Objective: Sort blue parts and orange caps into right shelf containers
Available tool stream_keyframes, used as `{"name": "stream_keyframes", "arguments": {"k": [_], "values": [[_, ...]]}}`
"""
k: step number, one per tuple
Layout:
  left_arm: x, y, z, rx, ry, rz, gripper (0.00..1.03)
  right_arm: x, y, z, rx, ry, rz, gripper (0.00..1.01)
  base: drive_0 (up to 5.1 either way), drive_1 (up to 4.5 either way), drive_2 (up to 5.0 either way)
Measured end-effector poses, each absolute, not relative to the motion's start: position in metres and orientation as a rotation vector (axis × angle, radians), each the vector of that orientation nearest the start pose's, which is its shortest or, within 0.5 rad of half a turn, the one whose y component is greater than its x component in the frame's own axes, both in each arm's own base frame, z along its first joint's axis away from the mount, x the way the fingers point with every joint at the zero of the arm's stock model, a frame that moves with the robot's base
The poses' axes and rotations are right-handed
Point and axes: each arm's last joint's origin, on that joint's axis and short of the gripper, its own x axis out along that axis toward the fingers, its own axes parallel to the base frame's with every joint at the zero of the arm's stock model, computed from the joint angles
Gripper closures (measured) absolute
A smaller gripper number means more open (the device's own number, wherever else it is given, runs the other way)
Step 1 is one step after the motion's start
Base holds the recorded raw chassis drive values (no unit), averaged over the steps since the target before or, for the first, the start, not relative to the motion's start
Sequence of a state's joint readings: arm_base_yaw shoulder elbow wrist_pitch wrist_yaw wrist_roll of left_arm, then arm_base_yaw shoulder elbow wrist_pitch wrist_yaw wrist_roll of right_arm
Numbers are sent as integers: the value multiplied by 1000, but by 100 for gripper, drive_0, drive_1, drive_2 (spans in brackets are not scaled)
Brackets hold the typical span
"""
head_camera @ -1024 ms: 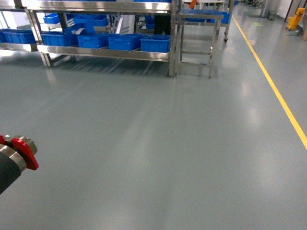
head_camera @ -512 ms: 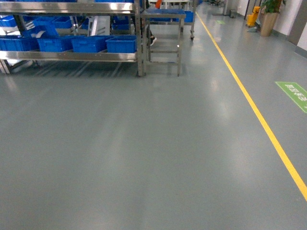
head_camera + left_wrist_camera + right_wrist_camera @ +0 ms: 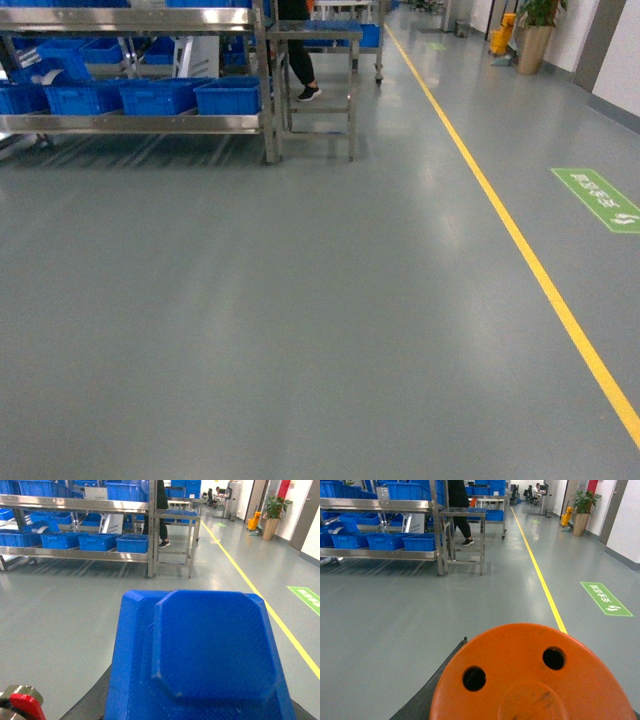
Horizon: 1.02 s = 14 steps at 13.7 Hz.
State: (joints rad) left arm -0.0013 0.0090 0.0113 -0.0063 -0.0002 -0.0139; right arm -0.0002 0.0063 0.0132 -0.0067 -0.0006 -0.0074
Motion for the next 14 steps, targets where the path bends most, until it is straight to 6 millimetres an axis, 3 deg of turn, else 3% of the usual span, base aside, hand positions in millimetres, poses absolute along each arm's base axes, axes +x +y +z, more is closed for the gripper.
{"name": "stream_keyframes", "arguments": {"k": [1, 14], "values": [[98, 0, 166, -14, 6, -2, 61, 97, 0, 167, -7, 0, 0, 57, -157, -157, -157], [98, 0, 166, -14, 5, 0, 61, 97, 0, 167, -7, 0, 0, 57, 53, 470, -365]]}}
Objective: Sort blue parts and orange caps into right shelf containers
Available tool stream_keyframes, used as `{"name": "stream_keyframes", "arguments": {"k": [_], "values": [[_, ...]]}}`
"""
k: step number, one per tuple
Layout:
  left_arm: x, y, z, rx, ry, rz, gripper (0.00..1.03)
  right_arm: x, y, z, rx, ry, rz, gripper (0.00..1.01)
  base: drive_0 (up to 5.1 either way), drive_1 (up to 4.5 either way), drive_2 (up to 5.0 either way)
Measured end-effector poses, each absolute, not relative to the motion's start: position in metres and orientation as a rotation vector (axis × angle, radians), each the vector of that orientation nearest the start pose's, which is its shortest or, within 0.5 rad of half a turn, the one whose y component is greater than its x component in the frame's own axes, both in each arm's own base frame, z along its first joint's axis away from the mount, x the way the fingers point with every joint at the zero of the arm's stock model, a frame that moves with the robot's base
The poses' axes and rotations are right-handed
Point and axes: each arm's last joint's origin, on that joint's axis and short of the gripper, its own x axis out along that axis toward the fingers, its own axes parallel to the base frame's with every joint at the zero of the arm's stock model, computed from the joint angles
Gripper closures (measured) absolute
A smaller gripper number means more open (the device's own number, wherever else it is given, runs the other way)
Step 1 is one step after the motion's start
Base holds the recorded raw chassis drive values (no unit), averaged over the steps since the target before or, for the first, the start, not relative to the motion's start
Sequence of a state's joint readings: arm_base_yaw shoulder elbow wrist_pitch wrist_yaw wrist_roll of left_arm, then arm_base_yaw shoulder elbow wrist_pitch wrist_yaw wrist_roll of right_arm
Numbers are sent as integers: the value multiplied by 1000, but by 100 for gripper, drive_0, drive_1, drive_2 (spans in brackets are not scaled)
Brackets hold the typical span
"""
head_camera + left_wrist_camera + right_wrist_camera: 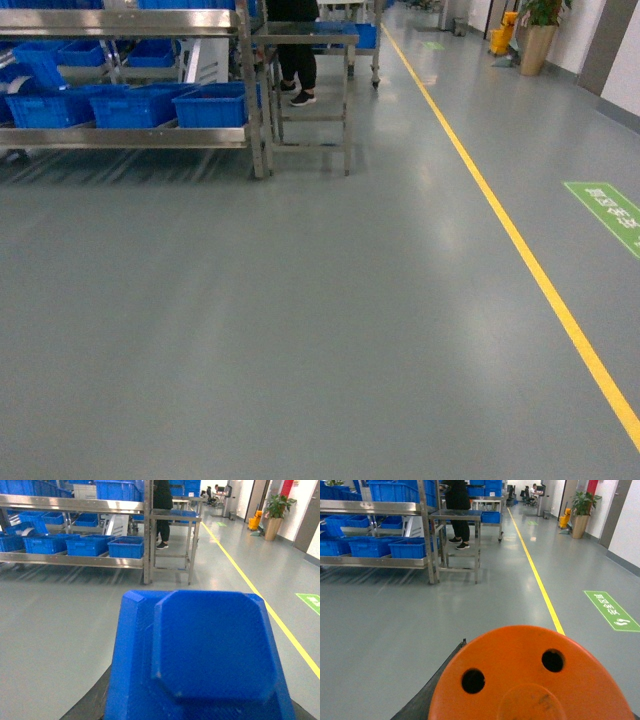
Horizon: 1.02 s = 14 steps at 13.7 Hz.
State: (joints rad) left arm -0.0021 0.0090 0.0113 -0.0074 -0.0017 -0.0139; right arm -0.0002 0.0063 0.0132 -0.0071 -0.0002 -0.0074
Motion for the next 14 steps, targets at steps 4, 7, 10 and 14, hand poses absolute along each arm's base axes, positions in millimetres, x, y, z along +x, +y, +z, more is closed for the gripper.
{"name": "stream_keyframes", "arguments": {"k": [4, 7, 10, 14], "values": [[98, 0, 166, -14, 2, -2, 61, 97, 0, 167, -7, -1, 0, 57, 28, 449, -393], [98, 0, 166, -14, 0, -2, 61, 97, 0, 168, -7, -7, 0, 57, 9, 430, -412], [98, 0, 166, -14, 5, -1, 61, 97, 0, 167, -7, -1, 0, 57, 9, 430, -412], [98, 0, 166, -14, 5, -2, 61, 97, 0, 167, -7, -1, 0, 57, 5, 426, -416]]}}
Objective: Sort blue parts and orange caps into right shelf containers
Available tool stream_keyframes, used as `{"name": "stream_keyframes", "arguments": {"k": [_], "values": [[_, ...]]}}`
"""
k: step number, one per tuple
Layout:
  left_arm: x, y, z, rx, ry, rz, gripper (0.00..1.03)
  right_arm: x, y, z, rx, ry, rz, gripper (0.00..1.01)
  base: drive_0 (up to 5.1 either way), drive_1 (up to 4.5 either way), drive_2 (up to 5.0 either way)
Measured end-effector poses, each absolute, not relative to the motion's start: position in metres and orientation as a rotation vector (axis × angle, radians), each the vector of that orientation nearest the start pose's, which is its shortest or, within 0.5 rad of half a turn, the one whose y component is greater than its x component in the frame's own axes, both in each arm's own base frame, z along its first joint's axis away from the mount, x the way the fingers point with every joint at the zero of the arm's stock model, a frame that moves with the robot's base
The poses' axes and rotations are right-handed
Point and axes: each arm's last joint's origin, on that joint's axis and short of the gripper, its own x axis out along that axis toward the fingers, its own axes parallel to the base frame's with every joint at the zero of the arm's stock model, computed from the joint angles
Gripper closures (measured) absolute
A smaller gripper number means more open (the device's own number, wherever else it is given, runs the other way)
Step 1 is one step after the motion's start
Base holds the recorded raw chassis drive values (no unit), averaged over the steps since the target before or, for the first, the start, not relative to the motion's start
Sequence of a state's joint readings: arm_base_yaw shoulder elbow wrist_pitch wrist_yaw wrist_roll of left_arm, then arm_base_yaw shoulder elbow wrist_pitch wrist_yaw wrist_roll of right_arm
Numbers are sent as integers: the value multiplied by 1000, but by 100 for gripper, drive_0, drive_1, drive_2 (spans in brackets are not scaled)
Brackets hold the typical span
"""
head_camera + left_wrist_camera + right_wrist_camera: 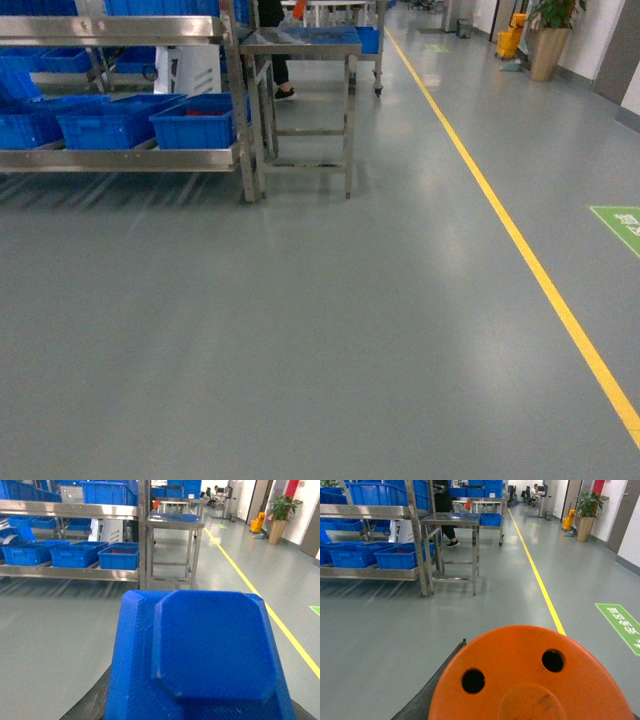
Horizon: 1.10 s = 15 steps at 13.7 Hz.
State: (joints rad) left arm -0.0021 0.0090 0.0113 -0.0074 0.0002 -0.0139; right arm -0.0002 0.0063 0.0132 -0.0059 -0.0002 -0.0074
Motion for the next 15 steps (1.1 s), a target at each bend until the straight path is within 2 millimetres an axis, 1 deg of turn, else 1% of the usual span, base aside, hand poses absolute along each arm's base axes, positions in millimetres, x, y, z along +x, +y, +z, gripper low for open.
{"name": "stream_keyframes", "arguments": {"k": [15], "values": [[98, 0, 167, -14, -2, -2, 61, 97, 0, 167, -7, -2, 0, 57, -1, 420, -422]]}}
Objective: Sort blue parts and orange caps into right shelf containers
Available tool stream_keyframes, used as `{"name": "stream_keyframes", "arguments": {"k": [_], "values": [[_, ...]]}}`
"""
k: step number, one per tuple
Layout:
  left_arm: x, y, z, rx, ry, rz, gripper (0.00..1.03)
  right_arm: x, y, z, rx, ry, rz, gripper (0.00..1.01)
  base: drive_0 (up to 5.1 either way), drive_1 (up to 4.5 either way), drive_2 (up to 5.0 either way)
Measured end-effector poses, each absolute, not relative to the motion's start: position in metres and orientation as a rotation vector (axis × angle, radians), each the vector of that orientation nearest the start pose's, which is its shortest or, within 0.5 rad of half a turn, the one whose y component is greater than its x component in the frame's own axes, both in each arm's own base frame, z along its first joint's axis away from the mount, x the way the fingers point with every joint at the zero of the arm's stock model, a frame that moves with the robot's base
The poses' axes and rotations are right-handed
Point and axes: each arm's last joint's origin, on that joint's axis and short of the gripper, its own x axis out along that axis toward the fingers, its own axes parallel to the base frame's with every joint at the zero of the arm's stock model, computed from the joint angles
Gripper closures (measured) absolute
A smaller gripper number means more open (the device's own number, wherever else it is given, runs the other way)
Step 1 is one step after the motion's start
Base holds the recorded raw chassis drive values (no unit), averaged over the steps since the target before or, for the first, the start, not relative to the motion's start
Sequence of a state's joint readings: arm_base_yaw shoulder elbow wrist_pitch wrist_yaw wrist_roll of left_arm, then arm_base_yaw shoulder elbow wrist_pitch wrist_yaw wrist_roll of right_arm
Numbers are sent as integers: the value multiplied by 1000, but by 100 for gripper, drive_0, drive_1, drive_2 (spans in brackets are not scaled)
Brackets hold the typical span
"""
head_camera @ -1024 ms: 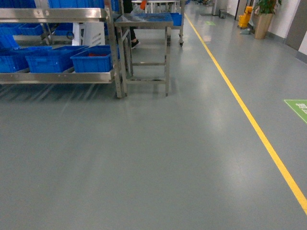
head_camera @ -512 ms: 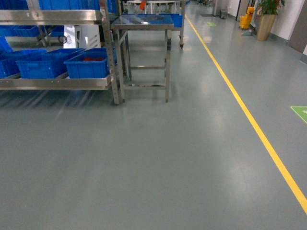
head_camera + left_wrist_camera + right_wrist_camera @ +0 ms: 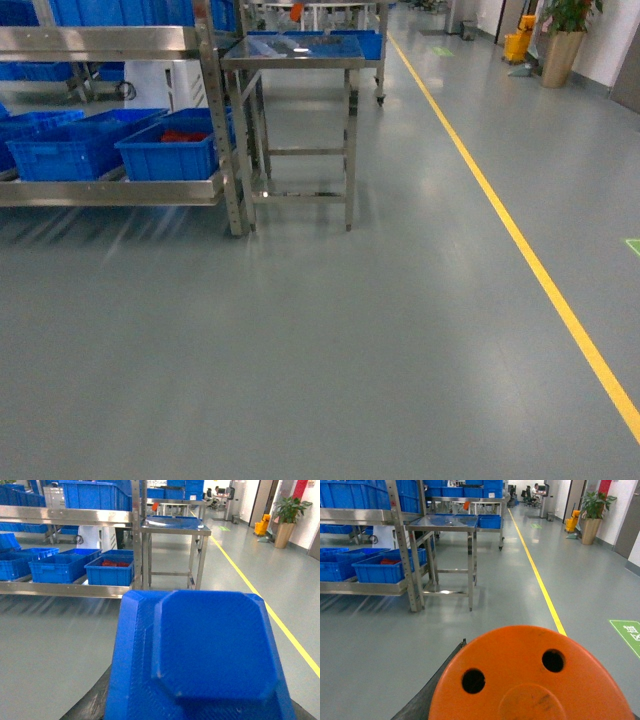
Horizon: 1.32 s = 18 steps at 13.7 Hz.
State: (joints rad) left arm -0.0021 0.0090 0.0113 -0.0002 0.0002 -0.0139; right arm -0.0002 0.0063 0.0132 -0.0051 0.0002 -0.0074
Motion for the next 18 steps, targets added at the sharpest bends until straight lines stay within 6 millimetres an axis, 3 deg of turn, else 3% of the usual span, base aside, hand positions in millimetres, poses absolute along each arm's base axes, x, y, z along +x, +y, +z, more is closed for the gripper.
{"name": "stream_keyframes", "arguments": {"k": [18], "values": [[98, 0, 166, -14, 4, -1, 61, 97, 0, 167, -7, -1, 0, 57, 0, 421, -421]]}}
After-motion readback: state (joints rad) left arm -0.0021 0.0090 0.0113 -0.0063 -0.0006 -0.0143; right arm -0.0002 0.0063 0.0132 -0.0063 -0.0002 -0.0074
